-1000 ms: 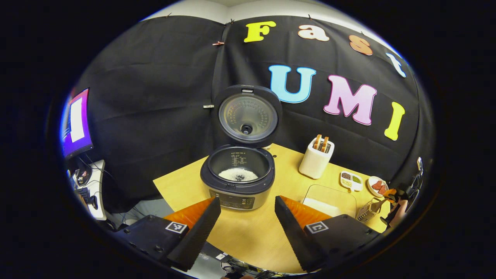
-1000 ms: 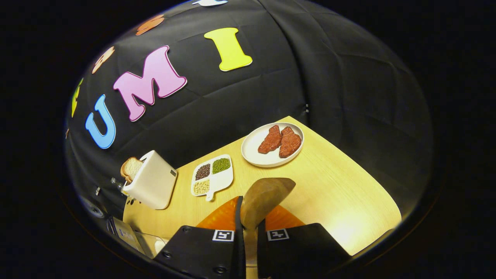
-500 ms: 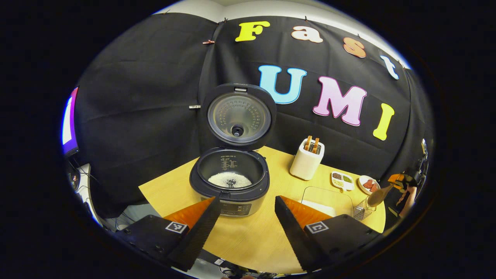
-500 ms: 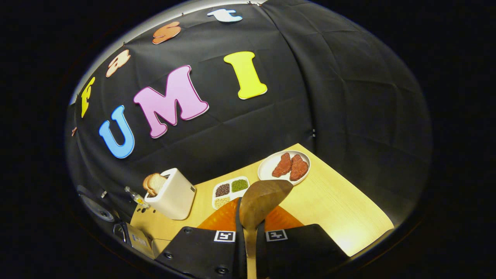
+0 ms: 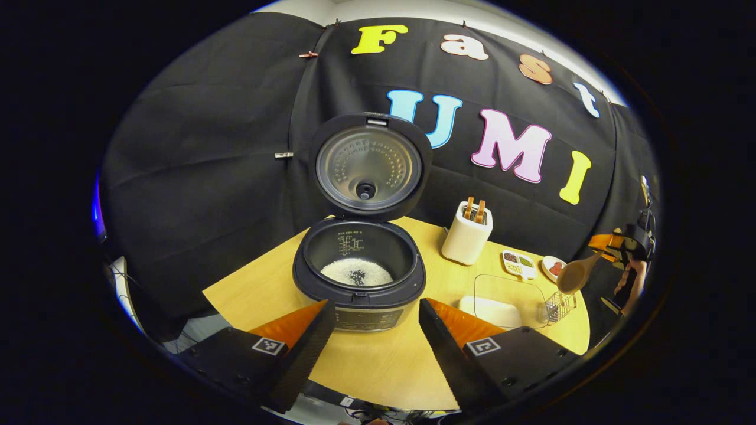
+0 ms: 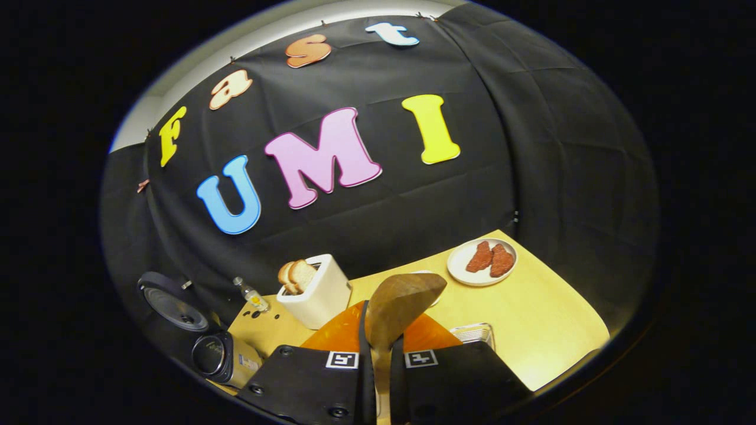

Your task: Close the left gripper, press the button to open the rice cooker; take a wooden spoon from the chopstick holder with the right hand, scoop a spoonful of rice and pour it into the rice cooker, then put the wooden spoon back into the chopstick holder.

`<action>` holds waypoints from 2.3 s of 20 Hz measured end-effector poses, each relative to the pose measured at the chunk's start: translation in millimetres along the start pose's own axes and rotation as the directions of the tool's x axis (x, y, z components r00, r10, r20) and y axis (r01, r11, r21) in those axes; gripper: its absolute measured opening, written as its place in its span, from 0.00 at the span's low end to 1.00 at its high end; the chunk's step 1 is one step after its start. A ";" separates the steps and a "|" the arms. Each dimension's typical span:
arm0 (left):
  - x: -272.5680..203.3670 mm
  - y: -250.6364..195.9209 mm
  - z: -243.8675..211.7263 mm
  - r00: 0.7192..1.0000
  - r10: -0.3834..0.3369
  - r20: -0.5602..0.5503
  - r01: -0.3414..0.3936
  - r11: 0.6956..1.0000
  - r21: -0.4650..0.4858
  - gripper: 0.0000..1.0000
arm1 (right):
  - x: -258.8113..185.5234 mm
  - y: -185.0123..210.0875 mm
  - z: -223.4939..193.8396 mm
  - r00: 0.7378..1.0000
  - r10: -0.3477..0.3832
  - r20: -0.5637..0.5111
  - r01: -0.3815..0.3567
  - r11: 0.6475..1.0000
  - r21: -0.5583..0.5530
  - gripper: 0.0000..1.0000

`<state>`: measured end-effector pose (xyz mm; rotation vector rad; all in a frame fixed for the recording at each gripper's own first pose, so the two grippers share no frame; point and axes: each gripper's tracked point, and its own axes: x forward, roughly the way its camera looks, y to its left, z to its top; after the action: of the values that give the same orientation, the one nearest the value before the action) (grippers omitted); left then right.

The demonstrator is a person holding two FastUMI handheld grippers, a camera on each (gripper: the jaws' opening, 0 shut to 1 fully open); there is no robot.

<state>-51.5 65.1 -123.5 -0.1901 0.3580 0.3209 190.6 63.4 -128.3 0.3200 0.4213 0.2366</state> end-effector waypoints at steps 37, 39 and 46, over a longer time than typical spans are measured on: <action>26.1 33.5 -37.4 0.990 -0.101 -0.094 0.093 0.993 -0.078 0.95 | 31.2 77.5 -193.8 0.972 -0.047 -0.232 0.043 0.999 -0.021 0.13; 26.3 33.7 -38.7 0.989 -0.108 -0.103 0.101 0.993 -0.068 0.95 | 31.7 85.3 -197.0 0.965 -0.032 -0.259 0.045 0.998 0.044 0.14; 25.6 33.9 -34.6 0.988 -0.112 -0.104 0.106 0.992 -0.062 0.95 | 30.2 111.9 -195.3 0.947 0.032 -0.319 0.039 0.976 0.214 0.13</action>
<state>-51.1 95.5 -169.2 -0.2823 0.4429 0.2133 114.7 225.0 -268.7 0.4993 0.7734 0.2402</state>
